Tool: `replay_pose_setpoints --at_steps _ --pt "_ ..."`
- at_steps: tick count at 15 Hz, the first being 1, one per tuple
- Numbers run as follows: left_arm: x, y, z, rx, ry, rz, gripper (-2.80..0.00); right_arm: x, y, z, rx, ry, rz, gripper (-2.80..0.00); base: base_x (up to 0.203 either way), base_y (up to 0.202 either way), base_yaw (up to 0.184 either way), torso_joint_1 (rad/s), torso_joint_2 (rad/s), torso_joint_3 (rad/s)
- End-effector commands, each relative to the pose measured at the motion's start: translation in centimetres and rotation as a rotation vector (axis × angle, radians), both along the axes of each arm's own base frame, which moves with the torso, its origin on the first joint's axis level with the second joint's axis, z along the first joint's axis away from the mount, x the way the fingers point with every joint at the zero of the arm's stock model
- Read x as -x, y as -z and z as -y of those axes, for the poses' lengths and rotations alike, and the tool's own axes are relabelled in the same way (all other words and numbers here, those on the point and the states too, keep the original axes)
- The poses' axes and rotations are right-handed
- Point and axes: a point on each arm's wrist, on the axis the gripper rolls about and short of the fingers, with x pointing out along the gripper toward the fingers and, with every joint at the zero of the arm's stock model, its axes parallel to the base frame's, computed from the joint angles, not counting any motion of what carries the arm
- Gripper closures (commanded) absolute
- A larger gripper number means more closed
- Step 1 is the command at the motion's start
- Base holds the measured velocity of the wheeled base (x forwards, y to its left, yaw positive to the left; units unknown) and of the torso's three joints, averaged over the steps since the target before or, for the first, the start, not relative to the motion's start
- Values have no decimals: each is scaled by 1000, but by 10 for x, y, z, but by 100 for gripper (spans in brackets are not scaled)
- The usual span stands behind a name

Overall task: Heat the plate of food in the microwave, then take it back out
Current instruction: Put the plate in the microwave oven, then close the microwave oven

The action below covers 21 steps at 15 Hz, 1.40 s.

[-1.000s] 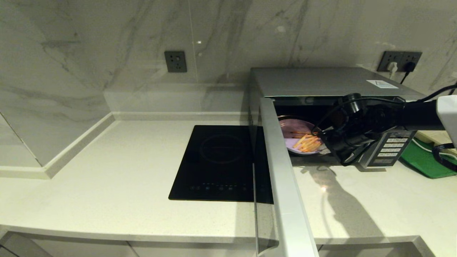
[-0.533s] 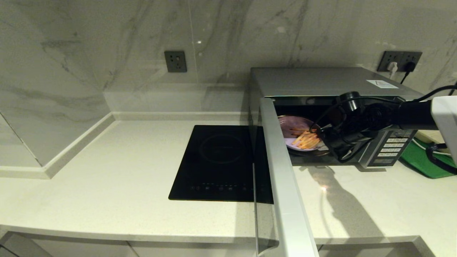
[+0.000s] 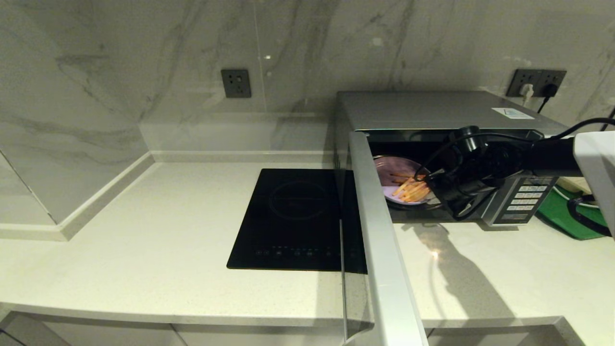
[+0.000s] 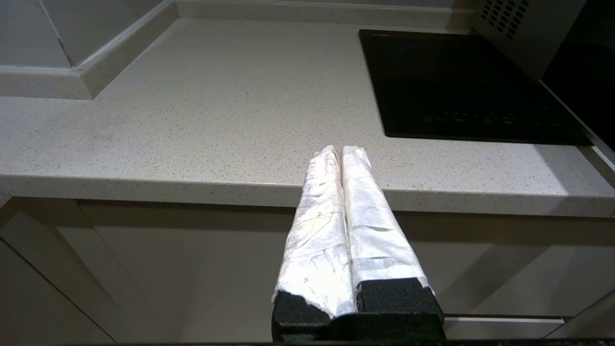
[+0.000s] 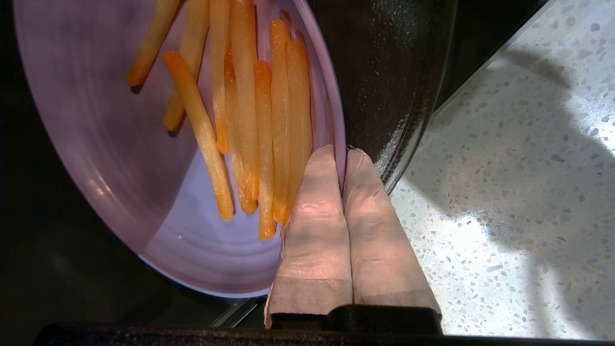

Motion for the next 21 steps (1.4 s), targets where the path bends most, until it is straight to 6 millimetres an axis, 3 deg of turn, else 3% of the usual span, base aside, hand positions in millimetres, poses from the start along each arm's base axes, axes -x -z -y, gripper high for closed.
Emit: replay_pose_setpoints --at_steps 1,2,7,14,21 --pt "0 0 0 0 0 -1 0 -1 3 0 4 11 -10 0 0 0 0 0 0 0" --pt "0 0 0 0 0 0 0 -1 5 0 5 12 -13 -280 0 0 0 0 0 0" --pt "0 0 0 0 0 0 0 2 -7 2 4 16 13 -280 0 0 0 0 0 0" --pt "0 0 0 0 0 -1 0 25 -60 3 -1 7 129 -280 0 0 0 0 0 0" --pt "0 0 0 0 0 0 0 66 -48 8 15 8 -40 -280 0 0 0 0 0 0"
